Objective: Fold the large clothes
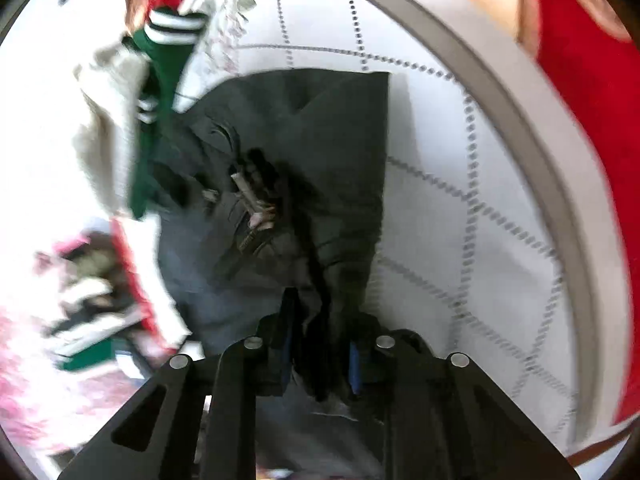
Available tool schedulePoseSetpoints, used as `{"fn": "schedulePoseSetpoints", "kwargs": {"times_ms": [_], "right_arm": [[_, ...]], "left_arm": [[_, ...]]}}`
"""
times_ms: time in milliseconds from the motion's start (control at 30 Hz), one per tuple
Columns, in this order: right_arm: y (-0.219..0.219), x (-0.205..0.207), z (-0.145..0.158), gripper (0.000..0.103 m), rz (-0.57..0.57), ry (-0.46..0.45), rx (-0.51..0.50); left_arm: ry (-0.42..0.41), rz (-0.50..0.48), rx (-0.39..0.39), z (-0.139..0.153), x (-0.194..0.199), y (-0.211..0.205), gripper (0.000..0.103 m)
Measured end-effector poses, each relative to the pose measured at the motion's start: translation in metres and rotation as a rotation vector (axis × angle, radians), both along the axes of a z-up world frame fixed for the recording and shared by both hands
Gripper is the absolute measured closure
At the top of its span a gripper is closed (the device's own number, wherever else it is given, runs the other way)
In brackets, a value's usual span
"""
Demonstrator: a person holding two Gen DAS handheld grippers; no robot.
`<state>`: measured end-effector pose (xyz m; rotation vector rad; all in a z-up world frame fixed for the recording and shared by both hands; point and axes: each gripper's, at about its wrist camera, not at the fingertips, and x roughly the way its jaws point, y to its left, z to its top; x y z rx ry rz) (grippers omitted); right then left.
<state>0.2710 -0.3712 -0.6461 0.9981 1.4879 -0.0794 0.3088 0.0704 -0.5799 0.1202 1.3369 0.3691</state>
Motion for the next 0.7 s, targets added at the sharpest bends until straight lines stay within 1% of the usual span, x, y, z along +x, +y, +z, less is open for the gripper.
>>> {"fn": "schedulePoseSetpoints", "kwargs": {"times_ms": [33,100,133,200,233,267,300,333,367,467,500,533,600,633,667,700], "right_arm": [[0.005,0.003,-0.007,0.079,0.038,0.031,-0.06],[0.004,0.006,-0.02,0.076,0.046,0.079,-0.093],[0.007,0.012,-0.024,0.075,0.072,0.096,-0.124],[0.016,0.019,-0.021,0.074,0.122,0.127,-0.178],[0.018,0.019,-0.017,0.069,0.144,0.144,-0.201],[0.021,0.022,-0.015,0.067,0.161,0.154,-0.216],[0.022,0.024,-0.01,0.062,0.184,0.158,-0.229],[0.024,0.025,-0.002,0.057,0.219,0.156,-0.251],[0.025,0.025,0.004,0.055,0.247,0.15,-0.269],[0.029,0.026,0.023,0.053,0.323,0.111,-0.294],[0.03,0.025,0.028,0.048,0.345,0.103,-0.297],[0.03,0.023,0.031,0.038,0.37,0.093,-0.3],[0.033,0.021,0.04,0.025,0.441,0.064,-0.318],[0.032,0.018,0.047,0.025,0.489,0.038,-0.335],[0.034,0.015,0.052,0.025,0.527,0.02,-0.343],[0.032,0.013,0.054,0.025,0.567,0.013,-0.35]], "left_arm": [[-0.004,-0.006,0.002,0.0,0.0,-0.002,0.0],[-0.012,-0.012,0.01,0.0,-0.002,-0.004,0.0],[-0.017,-0.008,0.005,0.001,-0.002,-0.004,0.0],[-0.026,0.012,-0.013,0.001,-0.004,-0.001,0.0],[-0.029,0.025,-0.02,0.002,-0.006,0.001,0.0],[-0.035,0.037,-0.02,0.005,-0.007,0.001,0.0],[-0.039,0.045,-0.014,0.008,-0.009,0.001,0.0],[-0.044,0.049,-0.005,0.01,-0.01,0.0,0.0],[-0.052,0.052,0.009,0.015,-0.013,-0.003,0.0],[-0.084,0.056,0.061,0.034,-0.031,-0.022,0.0],[-0.09,0.055,0.081,0.038,-0.035,-0.029,0.0],[-0.097,0.052,0.11,0.044,-0.044,-0.04,0.0],[-0.098,0.05,0.165,0.052,-0.06,-0.064,0.0],[-0.09,0.051,0.204,0.057,-0.072,-0.082,0.0],[-0.082,0.051,0.226,0.06,-0.08,-0.093,0.0],[-0.064,0.053,0.258,0.062,-0.092,-0.108,0.0]]}}
